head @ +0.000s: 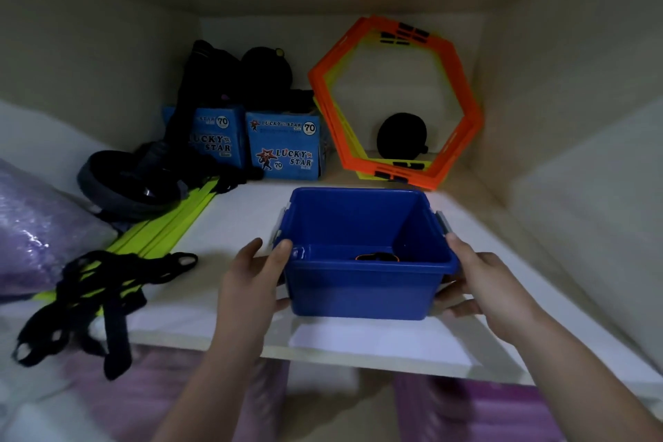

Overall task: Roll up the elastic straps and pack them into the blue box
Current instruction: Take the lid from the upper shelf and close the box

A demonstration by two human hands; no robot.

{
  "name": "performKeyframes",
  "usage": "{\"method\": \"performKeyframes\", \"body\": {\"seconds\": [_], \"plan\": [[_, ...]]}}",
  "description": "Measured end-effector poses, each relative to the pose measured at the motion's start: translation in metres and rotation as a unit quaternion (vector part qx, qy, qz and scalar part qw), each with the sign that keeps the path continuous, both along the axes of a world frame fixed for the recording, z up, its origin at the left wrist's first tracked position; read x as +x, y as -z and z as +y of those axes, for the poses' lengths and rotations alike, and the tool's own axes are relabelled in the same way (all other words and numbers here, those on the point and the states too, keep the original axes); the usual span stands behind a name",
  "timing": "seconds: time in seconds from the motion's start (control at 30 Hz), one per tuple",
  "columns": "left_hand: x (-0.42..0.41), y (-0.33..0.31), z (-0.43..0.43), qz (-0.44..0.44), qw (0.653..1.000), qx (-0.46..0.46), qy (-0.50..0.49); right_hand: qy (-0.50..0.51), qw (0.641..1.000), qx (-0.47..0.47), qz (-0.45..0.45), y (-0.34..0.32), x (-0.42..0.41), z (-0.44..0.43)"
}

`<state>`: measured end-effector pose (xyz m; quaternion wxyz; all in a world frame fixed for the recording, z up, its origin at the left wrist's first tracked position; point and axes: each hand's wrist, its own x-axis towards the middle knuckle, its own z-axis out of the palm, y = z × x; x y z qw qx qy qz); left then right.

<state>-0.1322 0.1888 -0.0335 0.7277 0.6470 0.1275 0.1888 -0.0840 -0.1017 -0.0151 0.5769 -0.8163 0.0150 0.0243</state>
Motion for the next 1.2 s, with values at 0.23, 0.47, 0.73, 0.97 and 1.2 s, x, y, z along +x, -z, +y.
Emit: {"method": "performKeyframes", "body": {"seconds": [0.23,0.47,0.73,0.97,1.2], "plan": [[-0.017,-0.003,0.001,0.007,0.999,0.051,0.016,0.010,1.000,0.001,-0.001,0.001,-0.024,-0.003],[-0.018,-0.002,0.007,0.003,0.983,0.183,-0.019,0.032,0.999,0.014,-0.013,0.000,-0.030,-0.001],[-0.017,-0.030,0.029,0.012,0.927,0.367,-0.077,0.104,0.987,-0.079,-0.094,-0.023,-0.030,-0.021],[-0.016,-0.101,0.020,-0.052,0.868,0.492,-0.047,0.071,0.932,-0.184,-0.305,-0.077,-0.035,-0.005],[-0.034,-0.172,-0.014,-0.236,0.755,0.612,-0.020,-0.015,0.836,-0.265,-0.480,-0.151,-0.059,0.009]]}}
